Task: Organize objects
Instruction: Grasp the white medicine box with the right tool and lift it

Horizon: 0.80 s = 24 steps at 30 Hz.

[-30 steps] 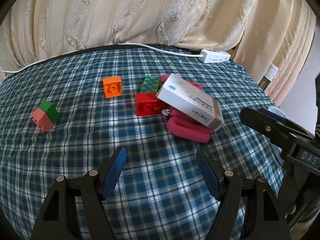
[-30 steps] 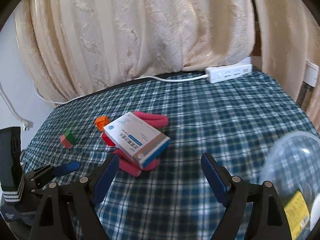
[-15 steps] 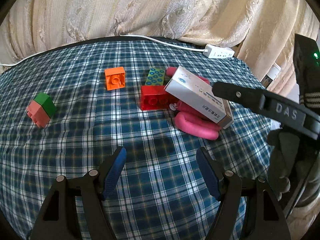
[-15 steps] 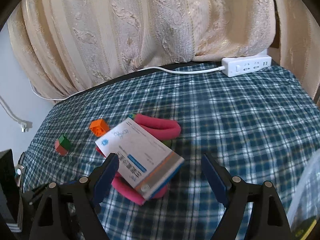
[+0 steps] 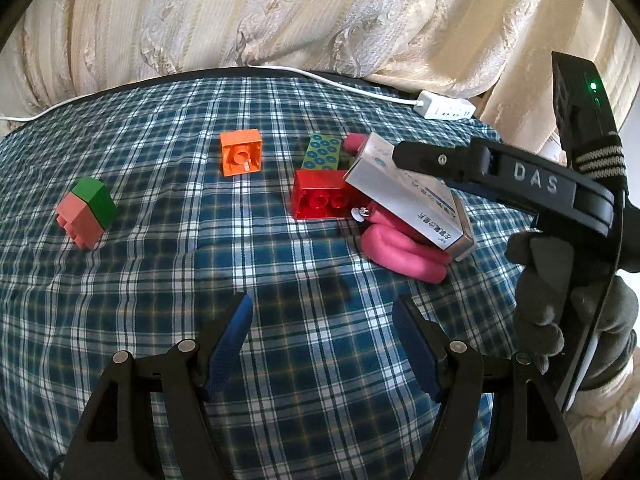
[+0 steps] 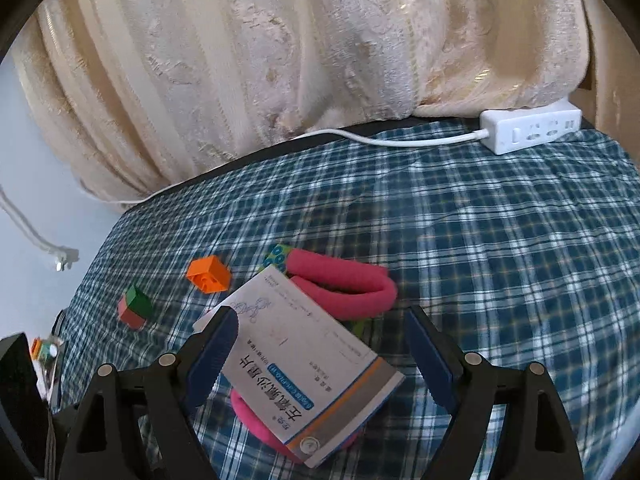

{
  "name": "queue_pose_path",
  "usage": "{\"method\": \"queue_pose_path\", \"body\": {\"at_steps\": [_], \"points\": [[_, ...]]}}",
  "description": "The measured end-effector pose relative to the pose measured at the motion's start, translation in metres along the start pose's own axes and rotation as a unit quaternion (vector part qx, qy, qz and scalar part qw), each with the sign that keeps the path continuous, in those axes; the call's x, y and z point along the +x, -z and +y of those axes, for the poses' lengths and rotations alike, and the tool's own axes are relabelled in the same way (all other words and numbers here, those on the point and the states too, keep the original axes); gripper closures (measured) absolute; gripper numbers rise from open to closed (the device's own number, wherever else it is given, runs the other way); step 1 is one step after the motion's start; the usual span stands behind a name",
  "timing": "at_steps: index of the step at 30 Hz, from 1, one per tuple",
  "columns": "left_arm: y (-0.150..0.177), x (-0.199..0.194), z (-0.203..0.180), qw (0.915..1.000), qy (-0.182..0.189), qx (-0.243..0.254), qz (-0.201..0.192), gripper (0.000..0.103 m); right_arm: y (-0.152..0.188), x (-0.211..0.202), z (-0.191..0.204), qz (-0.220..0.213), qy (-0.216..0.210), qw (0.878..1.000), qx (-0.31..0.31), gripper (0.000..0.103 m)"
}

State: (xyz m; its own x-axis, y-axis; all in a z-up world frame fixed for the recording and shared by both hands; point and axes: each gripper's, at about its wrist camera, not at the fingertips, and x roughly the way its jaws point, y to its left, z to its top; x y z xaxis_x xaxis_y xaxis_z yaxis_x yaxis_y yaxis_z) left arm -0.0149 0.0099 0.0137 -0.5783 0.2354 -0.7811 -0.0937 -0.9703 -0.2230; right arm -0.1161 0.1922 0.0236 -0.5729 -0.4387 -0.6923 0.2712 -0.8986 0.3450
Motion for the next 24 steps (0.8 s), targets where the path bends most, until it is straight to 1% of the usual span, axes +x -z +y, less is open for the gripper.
{"method": "queue_pose_path", "body": {"at_steps": [3,7,15,20,21,22,23,24], "points": [[-0.001,0.000,0.001,1.0000,-0.001,-0.004,0.001,0.029,0.005,0.002,0.003,0.010,-0.018,1.000,-0.013,0.016],[-0.001,-0.001,0.004,0.9999,-0.004,-0.010,-0.001,0.029,0.012,-0.002,0.009,0.017,-0.019,0.999,-0.037,0.016],[-0.001,-0.006,0.008,0.9998,-0.007,-0.019,-0.009,0.029,0.024,-0.005,0.020,0.027,0.000,0.996,-0.080,0.016],[-0.002,-0.006,0.008,0.9997,-0.009,-0.019,-0.008,0.029,0.025,0.000,0.026,0.027,0.029,0.995,-0.095,0.016],[-0.002,-0.005,0.009,0.9997,-0.010,-0.020,-0.008,0.029,0.026,0.000,0.025,0.027,0.030,0.995,-0.092,0.016],[-0.002,-0.005,0.009,0.9997,-0.011,-0.021,-0.008,0.029,0.026,0.000,0.025,0.025,0.030,0.995,-0.089,0.020],[-0.002,-0.004,0.010,0.9996,-0.012,-0.022,-0.007,0.029,0.026,-0.001,0.024,0.023,0.030,0.996,-0.085,0.026],[-0.002,-0.004,0.010,0.9996,-0.013,-0.023,-0.007,0.029,0.027,-0.002,0.022,0.022,0.030,0.996,-0.081,0.029]]}}
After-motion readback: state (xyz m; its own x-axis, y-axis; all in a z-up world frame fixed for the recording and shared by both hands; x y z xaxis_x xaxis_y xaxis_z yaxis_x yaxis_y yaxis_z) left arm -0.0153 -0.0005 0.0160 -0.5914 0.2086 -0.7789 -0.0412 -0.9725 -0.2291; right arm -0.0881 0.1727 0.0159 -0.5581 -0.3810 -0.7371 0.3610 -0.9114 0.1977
